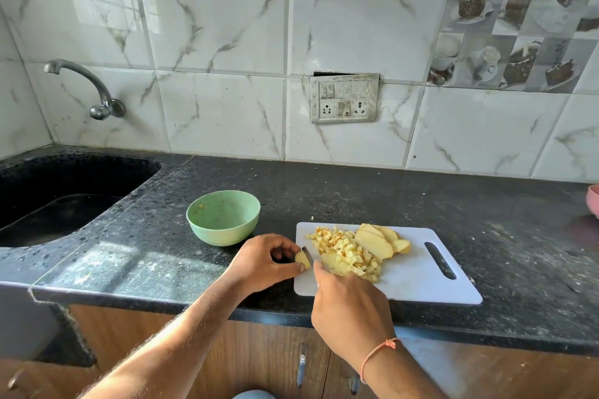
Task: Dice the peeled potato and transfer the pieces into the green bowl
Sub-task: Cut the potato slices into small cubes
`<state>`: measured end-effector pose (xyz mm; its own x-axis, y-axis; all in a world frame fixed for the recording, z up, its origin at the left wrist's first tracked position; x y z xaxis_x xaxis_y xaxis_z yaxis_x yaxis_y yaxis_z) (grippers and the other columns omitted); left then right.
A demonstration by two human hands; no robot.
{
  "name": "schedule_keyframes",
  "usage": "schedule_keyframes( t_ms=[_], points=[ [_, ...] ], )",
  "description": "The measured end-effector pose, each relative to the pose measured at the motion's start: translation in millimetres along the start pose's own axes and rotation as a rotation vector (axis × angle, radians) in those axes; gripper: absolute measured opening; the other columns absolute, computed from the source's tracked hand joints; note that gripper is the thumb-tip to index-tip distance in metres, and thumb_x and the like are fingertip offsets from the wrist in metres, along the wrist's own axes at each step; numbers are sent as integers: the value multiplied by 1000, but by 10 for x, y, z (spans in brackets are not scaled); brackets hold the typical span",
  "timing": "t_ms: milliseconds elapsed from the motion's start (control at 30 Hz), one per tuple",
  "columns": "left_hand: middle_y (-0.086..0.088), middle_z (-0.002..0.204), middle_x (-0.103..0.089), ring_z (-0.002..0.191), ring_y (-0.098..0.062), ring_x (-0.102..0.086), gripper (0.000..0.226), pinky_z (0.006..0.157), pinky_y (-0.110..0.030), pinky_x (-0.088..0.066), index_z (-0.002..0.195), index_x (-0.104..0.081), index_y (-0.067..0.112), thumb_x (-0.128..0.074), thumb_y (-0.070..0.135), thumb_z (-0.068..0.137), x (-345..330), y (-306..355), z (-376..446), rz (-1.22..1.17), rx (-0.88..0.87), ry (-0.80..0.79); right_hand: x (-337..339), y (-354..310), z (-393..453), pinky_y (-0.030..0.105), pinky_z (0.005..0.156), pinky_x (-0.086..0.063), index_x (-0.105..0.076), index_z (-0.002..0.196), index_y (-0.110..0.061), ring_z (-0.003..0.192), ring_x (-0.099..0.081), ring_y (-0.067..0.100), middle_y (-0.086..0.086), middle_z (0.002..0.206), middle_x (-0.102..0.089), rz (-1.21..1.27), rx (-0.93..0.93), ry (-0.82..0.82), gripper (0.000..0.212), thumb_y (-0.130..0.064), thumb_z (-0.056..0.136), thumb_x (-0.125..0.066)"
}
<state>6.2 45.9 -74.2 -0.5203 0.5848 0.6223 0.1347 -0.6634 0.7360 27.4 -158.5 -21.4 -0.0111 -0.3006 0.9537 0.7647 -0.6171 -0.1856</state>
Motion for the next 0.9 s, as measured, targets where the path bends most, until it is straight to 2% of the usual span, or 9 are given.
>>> schedule_keyframes(
  t_ms=[67,167,333,467,600,667,767,833,900],
  points=[
    [29,83,-70,71,2,-59,27,66,-14,-47,96,-79,35,-93,37,73,-6,2,4,-9,11,-14,-31,-37,20,36,74,-53,-34,159,-28,95,-69,27,4,102,-73,-34,-7,-23,61,-19,99,-42],
    [28,83,-71,71,3,-60,29,66,-13,-48,97,-79,35,-94,38,73,-6,-14,18,-9,25,-19,-76,-90,96,38,78,-54,-32,161,-25,100,-68,30,7,107,-73,-76,-14,-57,65,-15,98,-42],
    [24,87,-74,78,-5,-66,29,69,-20,-53,97,-79,37,-94,42,73,-5,-13,13,8,40,-14,-121,-118,124,40,84,-55,-30,161,-22,103,-68,30,9,110,-72,-102,4,-100,67,-12,96,-43],
    [23,85,-74,71,-1,-63,27,66,-17,-51,96,-80,36,-95,40,73,-2,-15,7,-9,49,-13,-103,-107,-77,41,79,-53,-23,163,-19,100,-67,32,12,110,-70,-131,50,-135,69,-10,96,-41],
    [20,84,-75,68,2,-60,28,67,-20,-51,95,-81,33,-96,39,72,-11,-21,4,-26,54,-13,-73,-46,-299,37,67,-40,-14,165,-23,96,-66,31,9,105,-69,-127,74,-179,69,-12,100,-37],
    [18,85,-76,69,1,-61,29,70,-25,-54,95,-81,33,-96,40,72,-15,-24,1,-30,65,-16,-37,1,-368,35,66,-38,-12,165,-26,88,-65,30,7,99,-68,-124,65,-167,69,-16,101,-36],
    [17,86,-77,75,-9,-67,29,75,-30,-57,95,-81,33,-96,41,72,-17,-18,-2,-34,75,-19,-23,84,-412,35,64,-41,-8,165,-28,73,-54,27,5,84,-59,-122,33,-160,69,-19,103,-36],
    [17,86,-78,82,-14,-70,29,78,-33,-59,96,-81,33,-96,42,72,-15,-24,-3,-36,84,-25,-33,129,-405,34,63,-42,-8,165,-29,70,-53,25,1,78,-53,-110,11,-159,69,-20,102,-36],
    [17,86,-78,83,-15,-71,30,80,-36,-61,96,-81,34,-96,43,71,-15,-26,0,-43,87,-33,-37,144,-392,34,63,-44,-9,165,-29,71,-55,24,1,79,-56,-102,-1,-150,68,-20,103,-36]
  ],
)
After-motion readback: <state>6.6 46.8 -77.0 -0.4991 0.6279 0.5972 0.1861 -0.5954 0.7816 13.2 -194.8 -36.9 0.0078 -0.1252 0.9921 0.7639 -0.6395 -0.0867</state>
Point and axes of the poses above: each hand's wrist, its own z-axis towards the middle knuckle, its own x-axis out of the back of the hand, y = z × x, the point moved 5 cm from there along z, towards the middle knuckle
